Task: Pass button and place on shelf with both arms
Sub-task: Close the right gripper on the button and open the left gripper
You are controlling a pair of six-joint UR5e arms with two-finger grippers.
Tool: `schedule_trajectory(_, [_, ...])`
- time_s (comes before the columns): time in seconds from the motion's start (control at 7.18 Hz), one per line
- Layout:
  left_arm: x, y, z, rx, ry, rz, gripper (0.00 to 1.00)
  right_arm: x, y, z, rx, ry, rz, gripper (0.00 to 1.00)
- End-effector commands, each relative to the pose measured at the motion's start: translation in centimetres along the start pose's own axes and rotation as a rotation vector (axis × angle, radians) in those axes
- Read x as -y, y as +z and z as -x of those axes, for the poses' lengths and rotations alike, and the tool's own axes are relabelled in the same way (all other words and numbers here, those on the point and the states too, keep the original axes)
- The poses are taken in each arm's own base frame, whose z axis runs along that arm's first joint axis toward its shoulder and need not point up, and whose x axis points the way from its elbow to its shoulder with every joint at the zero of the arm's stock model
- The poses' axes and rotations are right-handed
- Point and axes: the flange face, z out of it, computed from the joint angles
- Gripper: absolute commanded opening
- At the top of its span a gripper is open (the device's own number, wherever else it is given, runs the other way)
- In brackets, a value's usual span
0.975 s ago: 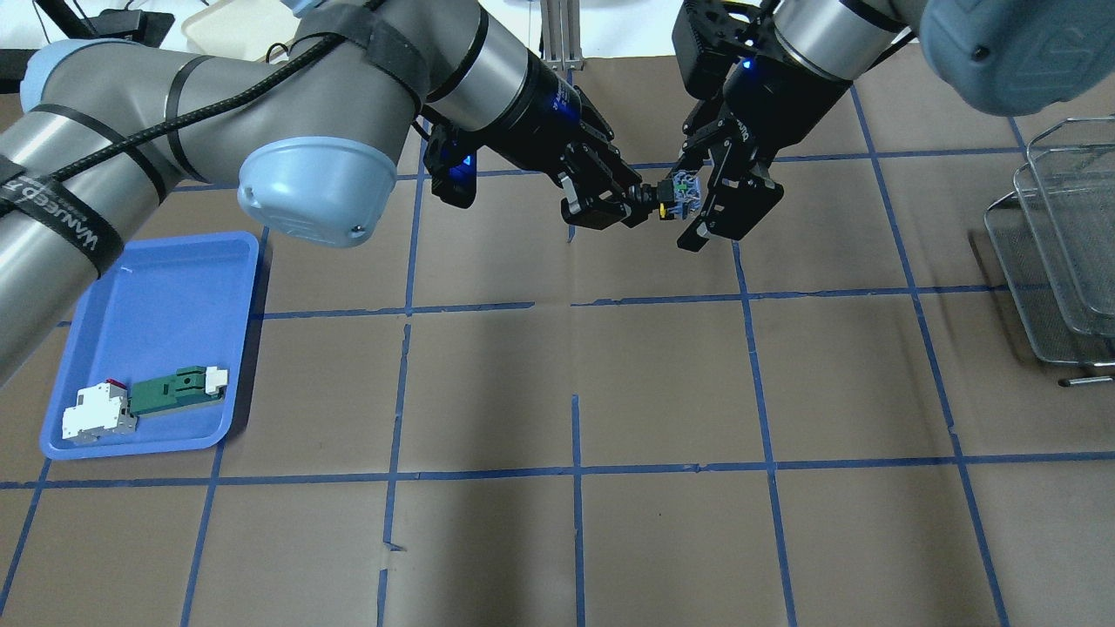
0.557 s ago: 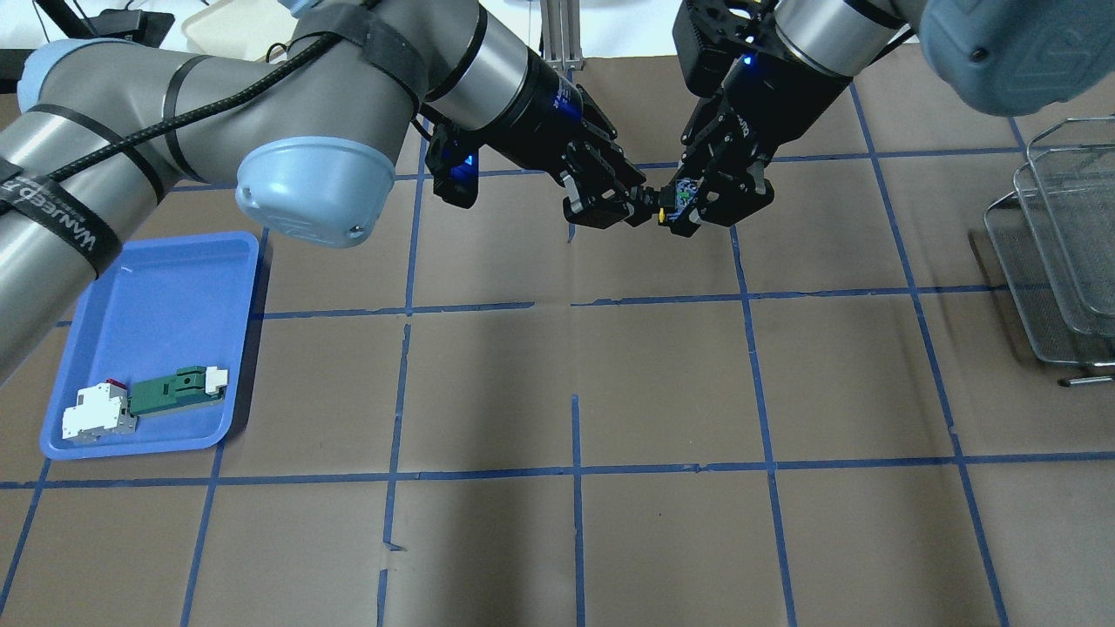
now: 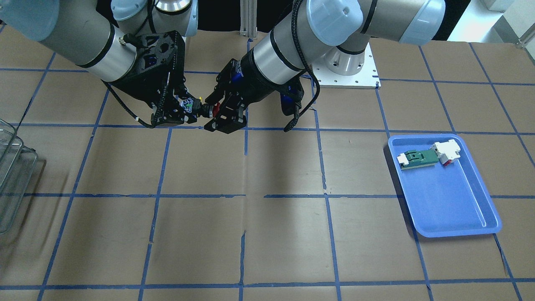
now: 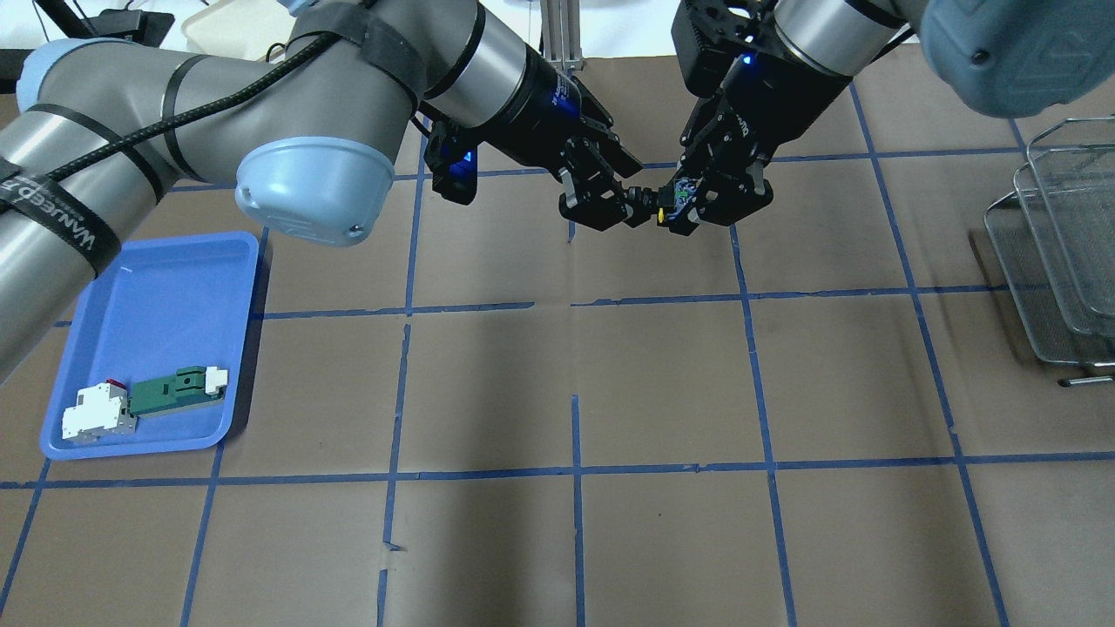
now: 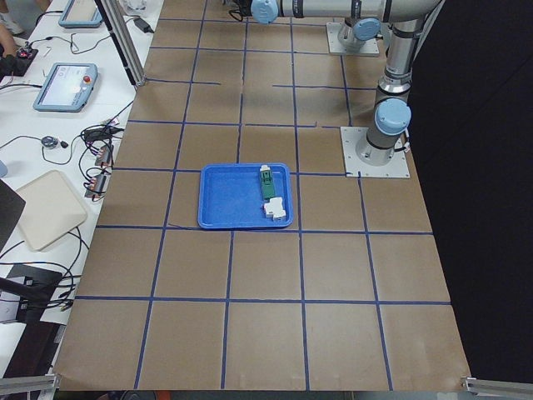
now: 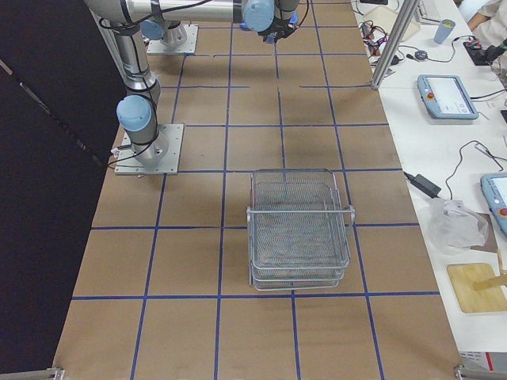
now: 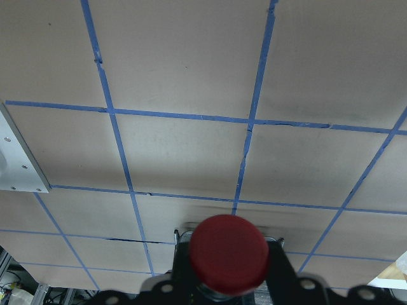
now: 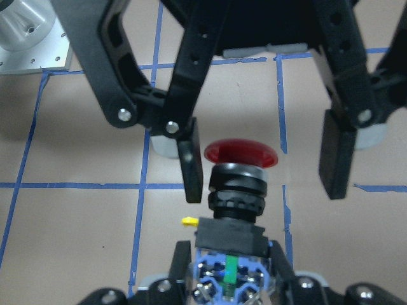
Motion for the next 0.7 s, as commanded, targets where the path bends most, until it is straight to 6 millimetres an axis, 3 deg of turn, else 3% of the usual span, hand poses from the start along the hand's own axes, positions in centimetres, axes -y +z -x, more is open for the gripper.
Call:
schedule_trajectory(0.0, [-0.3,-0.2,-0.2,-0.049,0.032,0.024,1.00,0.0,0.0,0.0,-0.001,0.000,0.000,0.00])
schedule_trajectory(0.28, [0.4,0.1,-0.2,-0.040,0.017,0.018,1.00,-1.1,-0.5,-0.6,-0.010,0.015,0.014,0.00])
schedule_trajectory(0.42, [1.0,-0.2,-0.6,-0.043,0.022,0.004,0.98,-3.3,-1.5,-1.2,-0.032,0.036,0.092,0.00])
schedule_trajectory(0.56, [2.5,-1.0,-1.6,-0.055,0.034,-0.027,0.95,-6.8,-2.9,-2.1,-0.059,0.084,0.152,0.00])
